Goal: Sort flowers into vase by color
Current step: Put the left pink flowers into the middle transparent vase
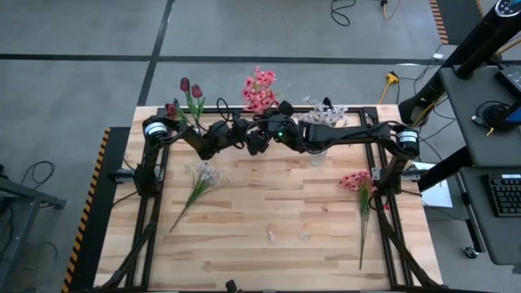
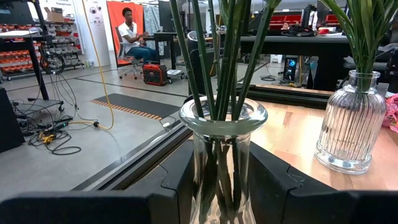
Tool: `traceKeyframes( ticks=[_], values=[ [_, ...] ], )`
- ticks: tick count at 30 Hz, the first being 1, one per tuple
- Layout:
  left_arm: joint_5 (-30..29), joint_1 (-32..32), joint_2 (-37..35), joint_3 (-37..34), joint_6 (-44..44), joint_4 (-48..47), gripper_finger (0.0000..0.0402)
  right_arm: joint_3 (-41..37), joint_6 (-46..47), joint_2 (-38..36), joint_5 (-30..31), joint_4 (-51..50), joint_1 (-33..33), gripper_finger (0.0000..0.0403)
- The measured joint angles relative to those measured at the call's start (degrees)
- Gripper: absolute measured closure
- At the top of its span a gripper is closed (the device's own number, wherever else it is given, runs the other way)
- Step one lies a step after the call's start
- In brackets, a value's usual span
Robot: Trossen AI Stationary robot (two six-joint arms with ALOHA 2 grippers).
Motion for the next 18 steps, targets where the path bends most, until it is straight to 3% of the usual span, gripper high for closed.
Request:
traceKeyframes(
  ticks=[7,18],
  values=[
    [0.0,0.0,0.0,0.0,0.0,0.0,0.0305,0.1,0.1,-2.1,0.0,-1.9,0.8,0.0207],
    [0.0,0.0,0.0,0.0,0.0,0.0,0.0305,0.1,-0.4,-3.3,0.1,1.0,0.4,0.0202]
  ],
)
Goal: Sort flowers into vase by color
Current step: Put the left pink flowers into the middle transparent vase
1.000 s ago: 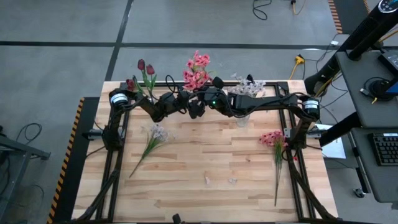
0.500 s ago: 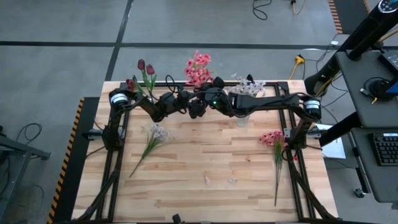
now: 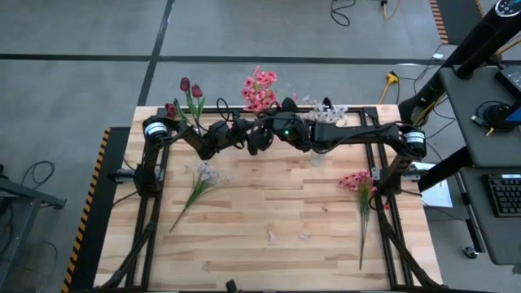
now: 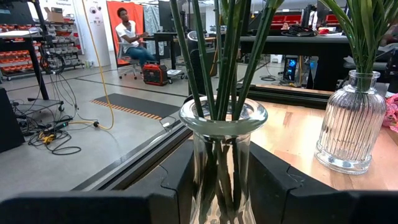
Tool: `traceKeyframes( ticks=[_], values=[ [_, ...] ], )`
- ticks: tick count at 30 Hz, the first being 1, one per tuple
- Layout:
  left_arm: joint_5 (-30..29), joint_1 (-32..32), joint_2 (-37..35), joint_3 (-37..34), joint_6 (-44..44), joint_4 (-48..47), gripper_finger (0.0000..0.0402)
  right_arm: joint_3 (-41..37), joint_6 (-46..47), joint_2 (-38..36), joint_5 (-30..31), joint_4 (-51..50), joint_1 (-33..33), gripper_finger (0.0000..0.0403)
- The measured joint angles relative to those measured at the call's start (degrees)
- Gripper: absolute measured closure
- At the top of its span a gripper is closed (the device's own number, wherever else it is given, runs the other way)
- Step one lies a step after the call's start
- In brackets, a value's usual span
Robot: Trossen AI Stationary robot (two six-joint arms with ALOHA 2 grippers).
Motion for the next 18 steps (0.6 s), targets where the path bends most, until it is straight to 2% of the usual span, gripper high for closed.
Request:
traceKeyframes(
  ticks=[4,8,12,18],
  values=[
    [0.0,0.0,0.0,0.0,0.0,0.0,0.0305,0.0,0.0,0.6,0.1,1.7,-1.3,0.0205],
    [0.0,0.0,0.0,0.0,0.0,0.0,0.0305,0.0,0.3,0.9,-1.1,1.5,-2.0,0.0231],
    [0.0,0.0,0.0,0.0,0.0,0.0,0.0305,0.0,0.5,1.2,-5.1,2.0,-2.4,0.0282],
    [0.0,0.0,0.0,0.0,0.0,0.0,0.0305,0.0,-0.1,1.3,-5.6,2.0,-2.4,0.0371]
  ],
)
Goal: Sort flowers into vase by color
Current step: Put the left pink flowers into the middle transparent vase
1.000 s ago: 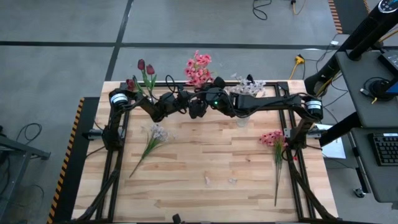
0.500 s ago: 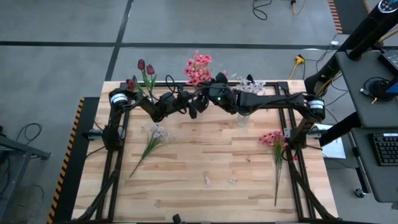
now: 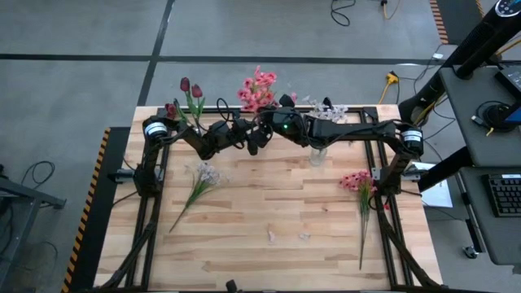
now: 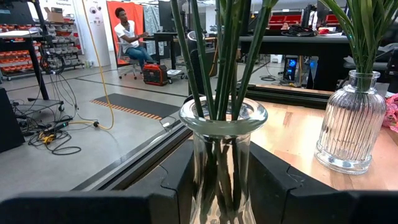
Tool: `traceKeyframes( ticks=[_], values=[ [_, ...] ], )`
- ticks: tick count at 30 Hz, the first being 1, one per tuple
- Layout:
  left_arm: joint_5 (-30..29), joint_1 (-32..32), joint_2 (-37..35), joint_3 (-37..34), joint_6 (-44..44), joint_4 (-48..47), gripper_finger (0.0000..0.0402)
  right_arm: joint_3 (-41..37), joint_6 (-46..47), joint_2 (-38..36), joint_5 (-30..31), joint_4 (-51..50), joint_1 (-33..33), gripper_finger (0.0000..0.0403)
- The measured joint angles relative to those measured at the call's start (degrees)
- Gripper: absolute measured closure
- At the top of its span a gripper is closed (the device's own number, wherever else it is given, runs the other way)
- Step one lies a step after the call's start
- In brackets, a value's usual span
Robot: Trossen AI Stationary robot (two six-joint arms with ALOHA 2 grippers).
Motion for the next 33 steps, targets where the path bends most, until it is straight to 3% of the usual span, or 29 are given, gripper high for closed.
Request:
traceKeyframes(
  ticks=[3,33],
  values=[
    [0.0,0.0,0.0,0.0,0.0,0.0,0.0305,0.0,-0.3,0.0,0.0,0.0,0.0,0.0388],
    [0.0,0.0,0.0,0.0,-0.8,0.3,0.0300,-0.7,0.0,2.4,0.1,0.9,-0.5,0.0390]
  ],
)
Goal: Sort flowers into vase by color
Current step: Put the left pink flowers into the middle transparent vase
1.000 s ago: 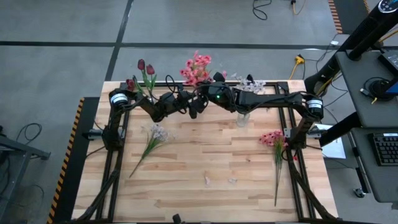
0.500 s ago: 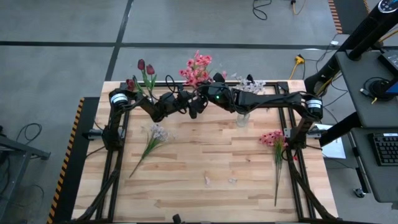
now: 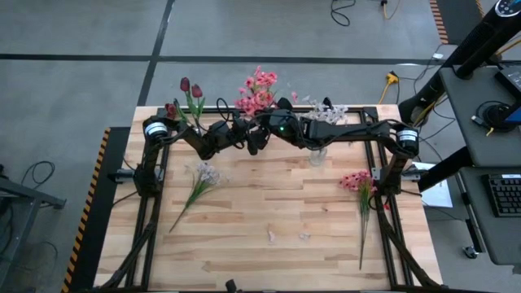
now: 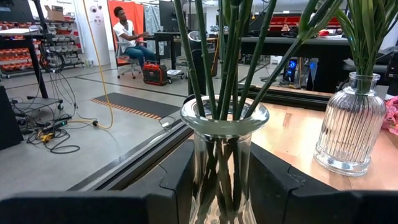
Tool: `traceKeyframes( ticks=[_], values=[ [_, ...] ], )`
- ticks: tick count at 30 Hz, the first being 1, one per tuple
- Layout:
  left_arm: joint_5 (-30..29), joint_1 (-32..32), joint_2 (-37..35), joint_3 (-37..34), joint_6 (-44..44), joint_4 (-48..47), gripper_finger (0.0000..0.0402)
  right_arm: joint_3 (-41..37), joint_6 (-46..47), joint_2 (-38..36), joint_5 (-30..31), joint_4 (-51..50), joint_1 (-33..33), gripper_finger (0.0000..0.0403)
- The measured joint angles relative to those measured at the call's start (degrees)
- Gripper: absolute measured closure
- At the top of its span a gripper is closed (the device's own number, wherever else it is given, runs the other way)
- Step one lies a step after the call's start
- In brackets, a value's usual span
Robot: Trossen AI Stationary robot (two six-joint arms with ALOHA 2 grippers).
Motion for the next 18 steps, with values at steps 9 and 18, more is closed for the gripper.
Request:
traceKeyframes(
  ticks=[9,18],
  values=[
    [0.0,0.0,0.0,0.0,-0.2,0.0,0.0299,0.3,-0.3,0.0,0.0,1.2,0.0,0.0375],
    [0.0,0.0,0.0,0.0,-0.2,0.0,0.0299,0.4,1.0,-0.4,0.9,1.2,0.2,0.0280]
  ],
)
